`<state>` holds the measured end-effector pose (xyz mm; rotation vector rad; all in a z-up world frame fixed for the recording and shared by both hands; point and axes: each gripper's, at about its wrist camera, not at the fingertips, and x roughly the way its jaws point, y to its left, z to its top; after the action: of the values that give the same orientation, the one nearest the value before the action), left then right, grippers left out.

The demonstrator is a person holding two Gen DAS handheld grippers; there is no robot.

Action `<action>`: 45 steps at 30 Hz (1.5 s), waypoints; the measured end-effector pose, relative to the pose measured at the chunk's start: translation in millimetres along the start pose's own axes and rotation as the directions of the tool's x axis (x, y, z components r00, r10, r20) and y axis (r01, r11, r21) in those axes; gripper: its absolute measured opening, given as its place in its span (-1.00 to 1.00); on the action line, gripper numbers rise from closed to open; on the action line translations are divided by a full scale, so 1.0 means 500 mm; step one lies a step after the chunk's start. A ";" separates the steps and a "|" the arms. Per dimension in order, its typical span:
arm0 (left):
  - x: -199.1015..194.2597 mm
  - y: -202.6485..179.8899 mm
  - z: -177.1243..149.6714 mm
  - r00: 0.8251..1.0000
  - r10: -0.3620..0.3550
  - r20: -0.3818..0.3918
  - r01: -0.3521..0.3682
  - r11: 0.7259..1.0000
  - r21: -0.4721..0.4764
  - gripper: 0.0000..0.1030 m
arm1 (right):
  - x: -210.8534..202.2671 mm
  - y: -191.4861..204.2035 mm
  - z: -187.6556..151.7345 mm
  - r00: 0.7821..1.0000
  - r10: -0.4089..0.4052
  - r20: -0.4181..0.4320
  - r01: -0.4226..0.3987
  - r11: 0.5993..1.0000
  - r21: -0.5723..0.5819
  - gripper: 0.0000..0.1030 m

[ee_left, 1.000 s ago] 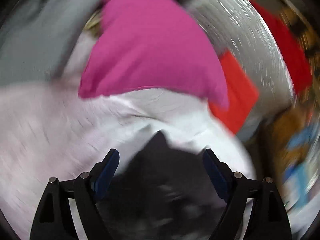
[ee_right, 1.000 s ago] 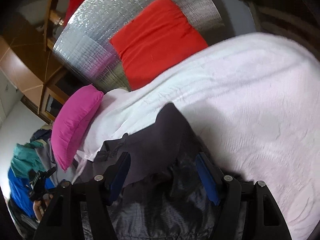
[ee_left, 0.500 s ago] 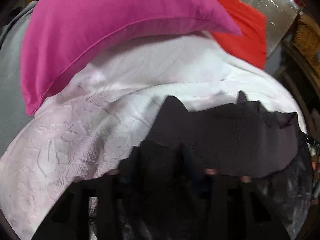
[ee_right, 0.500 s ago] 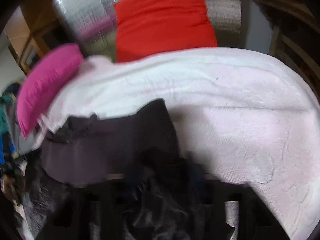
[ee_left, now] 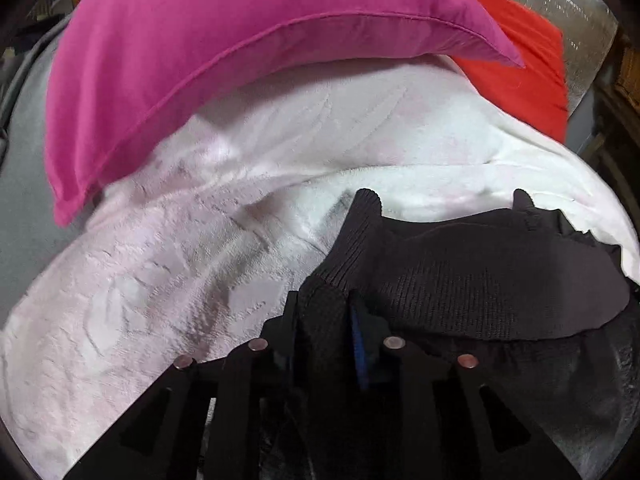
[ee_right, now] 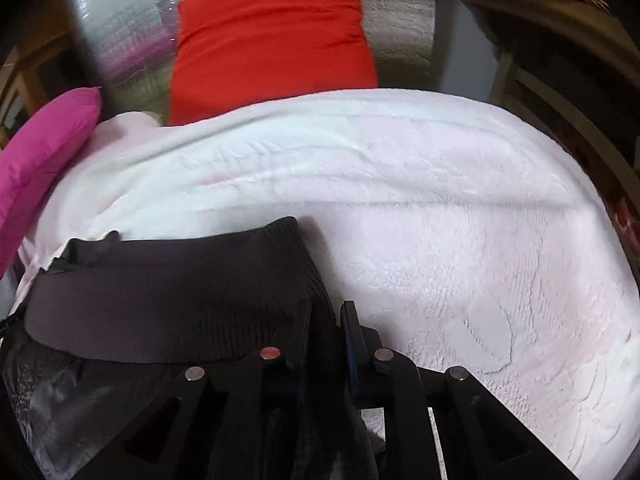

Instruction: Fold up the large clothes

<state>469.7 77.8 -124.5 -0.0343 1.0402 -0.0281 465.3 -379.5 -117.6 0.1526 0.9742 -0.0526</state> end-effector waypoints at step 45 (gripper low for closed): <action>-0.069 0.012 0.019 0.999 -0.043 0.007 0.042 0.993 0.114 0.25 | -0.064 0.031 0.042 0.994 0.095 -0.054 -0.100 0.989 -0.107 0.45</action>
<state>460.6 85.1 -90.3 0.0471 1.0267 -0.1256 466.4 -368.1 -78.2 0.1013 1.0146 0.0948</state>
